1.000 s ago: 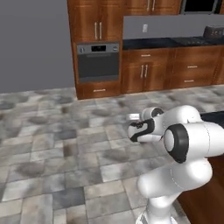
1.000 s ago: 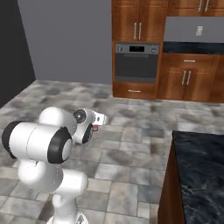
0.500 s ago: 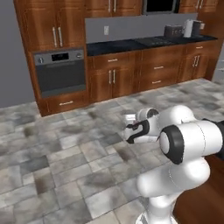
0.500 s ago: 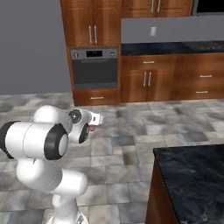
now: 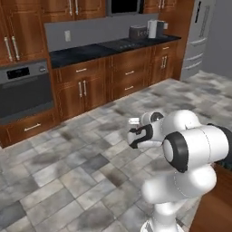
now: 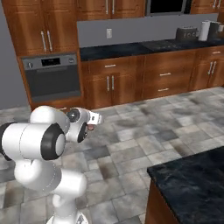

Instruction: Place the large bottle from the dining counter next to the other large bottle outside the sink, and place the small bottle from the dining counter next to the other small bottle inside the sink.

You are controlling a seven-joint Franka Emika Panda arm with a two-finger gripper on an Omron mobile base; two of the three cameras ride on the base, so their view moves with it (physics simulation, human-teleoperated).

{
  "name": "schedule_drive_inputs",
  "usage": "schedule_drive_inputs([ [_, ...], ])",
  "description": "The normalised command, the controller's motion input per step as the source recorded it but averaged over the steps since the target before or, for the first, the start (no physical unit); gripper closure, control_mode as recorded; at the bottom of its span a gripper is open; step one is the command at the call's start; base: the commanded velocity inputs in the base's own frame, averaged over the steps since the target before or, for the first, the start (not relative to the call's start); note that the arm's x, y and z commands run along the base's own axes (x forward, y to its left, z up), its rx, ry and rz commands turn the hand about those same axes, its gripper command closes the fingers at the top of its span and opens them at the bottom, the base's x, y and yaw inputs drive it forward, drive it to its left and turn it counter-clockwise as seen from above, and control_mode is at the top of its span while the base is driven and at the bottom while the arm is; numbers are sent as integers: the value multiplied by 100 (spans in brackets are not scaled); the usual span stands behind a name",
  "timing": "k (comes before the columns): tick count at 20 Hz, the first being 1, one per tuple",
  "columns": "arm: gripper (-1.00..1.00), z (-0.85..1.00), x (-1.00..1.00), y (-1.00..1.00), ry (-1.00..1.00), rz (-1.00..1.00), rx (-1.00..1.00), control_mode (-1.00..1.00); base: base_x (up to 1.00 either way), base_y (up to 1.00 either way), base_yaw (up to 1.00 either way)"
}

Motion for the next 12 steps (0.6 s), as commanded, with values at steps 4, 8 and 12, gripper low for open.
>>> schedule_drive_inputs([
  [4,100,0,0,0,0,0,0,100,70,33,-45],
  [8,100,0,0,0,0,0,0,100,70,27,-46],
  [12,100,0,0,0,0,0,0,100,66,20,-49],
])
